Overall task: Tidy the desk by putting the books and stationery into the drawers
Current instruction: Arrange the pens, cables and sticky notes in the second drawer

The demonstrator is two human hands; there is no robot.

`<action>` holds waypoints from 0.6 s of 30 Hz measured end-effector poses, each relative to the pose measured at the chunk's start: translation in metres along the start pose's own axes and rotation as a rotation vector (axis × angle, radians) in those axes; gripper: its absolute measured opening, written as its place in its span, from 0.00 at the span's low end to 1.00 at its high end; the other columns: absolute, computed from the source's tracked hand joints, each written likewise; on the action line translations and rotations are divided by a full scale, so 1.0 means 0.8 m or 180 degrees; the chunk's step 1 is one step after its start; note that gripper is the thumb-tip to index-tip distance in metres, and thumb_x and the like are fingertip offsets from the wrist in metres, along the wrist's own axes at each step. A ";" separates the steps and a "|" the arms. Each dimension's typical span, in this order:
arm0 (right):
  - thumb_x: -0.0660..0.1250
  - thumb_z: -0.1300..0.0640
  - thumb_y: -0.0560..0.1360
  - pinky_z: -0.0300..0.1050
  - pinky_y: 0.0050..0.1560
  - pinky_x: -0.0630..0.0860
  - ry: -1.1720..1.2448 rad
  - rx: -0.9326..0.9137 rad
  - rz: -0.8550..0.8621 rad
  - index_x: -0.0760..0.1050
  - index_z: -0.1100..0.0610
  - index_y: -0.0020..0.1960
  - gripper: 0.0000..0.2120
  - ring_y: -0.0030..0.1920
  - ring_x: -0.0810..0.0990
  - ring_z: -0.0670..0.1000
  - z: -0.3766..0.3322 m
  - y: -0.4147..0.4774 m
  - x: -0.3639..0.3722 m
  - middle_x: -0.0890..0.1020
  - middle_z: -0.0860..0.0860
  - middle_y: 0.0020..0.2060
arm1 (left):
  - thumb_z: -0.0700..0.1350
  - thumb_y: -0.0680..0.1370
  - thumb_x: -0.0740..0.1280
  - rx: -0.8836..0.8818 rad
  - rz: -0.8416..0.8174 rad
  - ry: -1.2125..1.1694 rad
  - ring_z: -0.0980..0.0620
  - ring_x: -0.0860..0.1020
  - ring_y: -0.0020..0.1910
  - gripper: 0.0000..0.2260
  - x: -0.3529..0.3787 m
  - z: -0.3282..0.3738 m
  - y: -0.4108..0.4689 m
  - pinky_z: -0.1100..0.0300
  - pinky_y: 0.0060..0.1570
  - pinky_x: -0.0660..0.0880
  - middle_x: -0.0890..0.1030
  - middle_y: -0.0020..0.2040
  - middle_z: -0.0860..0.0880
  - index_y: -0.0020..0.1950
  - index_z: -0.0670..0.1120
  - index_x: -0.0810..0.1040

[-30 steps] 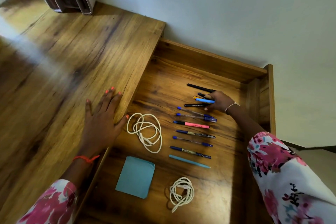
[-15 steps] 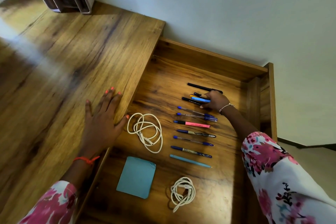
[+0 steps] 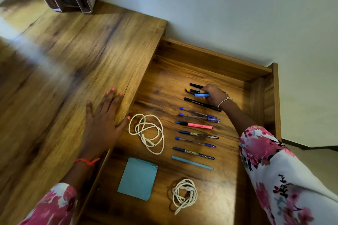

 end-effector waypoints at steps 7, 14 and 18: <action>0.60 0.65 0.76 0.50 0.57 0.71 0.0010 0.0019 0.0111 0.72 0.62 0.63 0.16 0.58 0.73 0.60 0.005 -0.001 -0.001 0.75 0.60 0.58 | 0.63 0.72 0.49 0.0005 0.0026 -0.0012 0.50 0.53 0.74 0.33 -0.001 0.001 0.000 0.41 0.69 0.39 0.53 0.76 0.50 0.75 0.50 0.55; 0.59 0.65 0.77 0.50 0.56 0.70 0.0423 0.0360 0.0650 0.70 0.65 0.63 0.15 0.57 0.73 0.62 0.016 -0.004 -0.027 0.75 0.63 0.58 | 0.63 0.72 0.49 0.0011 0.0028 0.0004 0.51 0.53 0.74 0.33 0.001 0.000 0.000 0.40 0.69 0.41 0.53 0.76 0.50 0.75 0.50 0.55; 0.60 0.62 0.77 0.47 0.48 0.69 0.1257 0.1219 0.0930 0.71 0.70 0.59 0.13 0.54 0.75 0.63 0.033 -0.036 -0.041 0.76 0.66 0.55 | 0.63 0.72 0.50 0.0035 0.0063 -0.0013 0.51 0.54 0.74 0.33 0.000 0.001 0.000 0.38 0.69 0.44 0.55 0.76 0.50 0.74 0.50 0.57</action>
Point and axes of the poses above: each hand's wrist, its own y-axis towards the middle knuckle, its own x-axis out of the palm, z = x × y, the point moved 2 cm from there along y, towards the middle knuckle
